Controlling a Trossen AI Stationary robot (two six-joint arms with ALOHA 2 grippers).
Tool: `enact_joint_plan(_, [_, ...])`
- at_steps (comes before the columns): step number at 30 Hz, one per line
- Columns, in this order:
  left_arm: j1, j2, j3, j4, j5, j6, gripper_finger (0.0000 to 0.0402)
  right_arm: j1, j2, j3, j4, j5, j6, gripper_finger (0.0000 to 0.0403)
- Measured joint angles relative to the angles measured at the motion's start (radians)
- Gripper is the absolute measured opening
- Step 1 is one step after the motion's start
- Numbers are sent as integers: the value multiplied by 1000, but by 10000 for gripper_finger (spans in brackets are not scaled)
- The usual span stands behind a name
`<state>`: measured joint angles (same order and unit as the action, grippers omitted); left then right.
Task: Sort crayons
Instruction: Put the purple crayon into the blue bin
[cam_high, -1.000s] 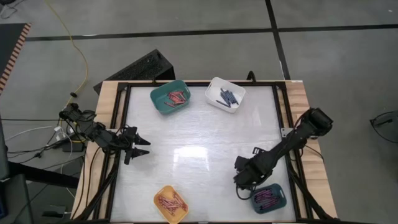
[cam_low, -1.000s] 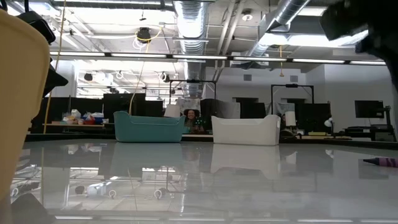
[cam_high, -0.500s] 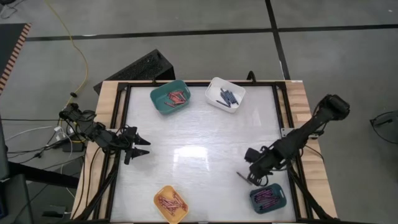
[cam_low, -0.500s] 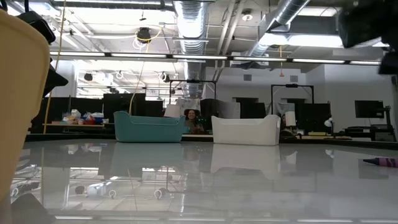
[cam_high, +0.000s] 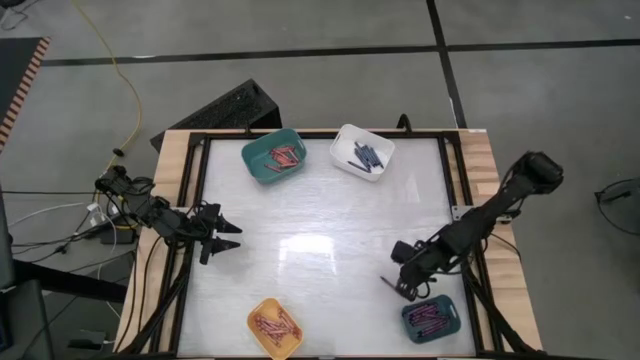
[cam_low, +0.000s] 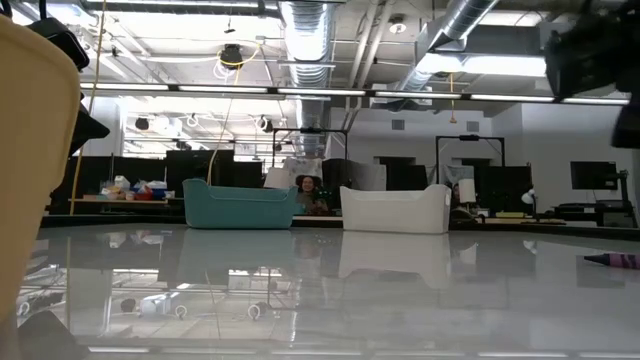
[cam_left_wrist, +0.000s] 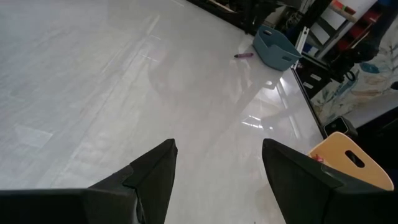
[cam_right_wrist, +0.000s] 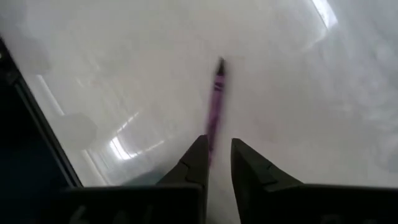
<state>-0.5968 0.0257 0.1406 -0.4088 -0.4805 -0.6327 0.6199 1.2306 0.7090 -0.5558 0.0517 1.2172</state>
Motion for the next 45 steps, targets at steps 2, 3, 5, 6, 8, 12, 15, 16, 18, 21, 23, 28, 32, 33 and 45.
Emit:
enact_joint_plan(2, [0,0,0,0,0,0,228,-8,28,20,13,1,-44,69])
enact_joint_plan(3, [0,0,0,0,0,0,228,-14,42,32,14,4,-65,73])
enact_joint_plan(5, [0,0,0,0,0,0,228,-25,76,64,14,5,-104,81])
enact_joint_plan(6, [0,0,0,0,0,0,228,-32,93,80,14,5,-125,86])
enact_joint_plan(8, [0,0,0,0,0,0,228,-43,124,111,14,2,-170,93])
enact_joint_plan(12, [0,0,0,0,0,0,228,-75,177,152,-3,-1,-189,98])
enact_joint_plan(15, [0,0,0,0,0,0,228,-95,209,164,-22,-12,-194,98])
enact_joint_plan(16, [0,0,0,0,0,0,228,-100,217,164,-21,-22,-194,98])
enact_joint_plan(18, [0,0,0,0,0,0,228,-104,235,164,-21,-25,-202,98])
enact_joint_plan(21, [0,0,0,0,0,0,228,-109,265,164,-15,-28,-183,98])
enact_joint_plan(23, [0,0,0,0,0,0,228,-114,284,164,-16,-28,-182,98])
enact_joint_plan(28, [0,0,0,0,0,0,228,-130,315,164,-23,-82,-198,98])
enact_joint_plan(32, [0,0,0,0,0,0,228,-150,301,164,-37,-98,-182,98])
enact_joint_plan(33, [0,0,0,0,-1,0,228,-152,292,166,-46,-88,-182,98])
enact_joint_plan(45, [0,0,0,0,0,0,228,-50,262,418,-331,-9,-257,98])
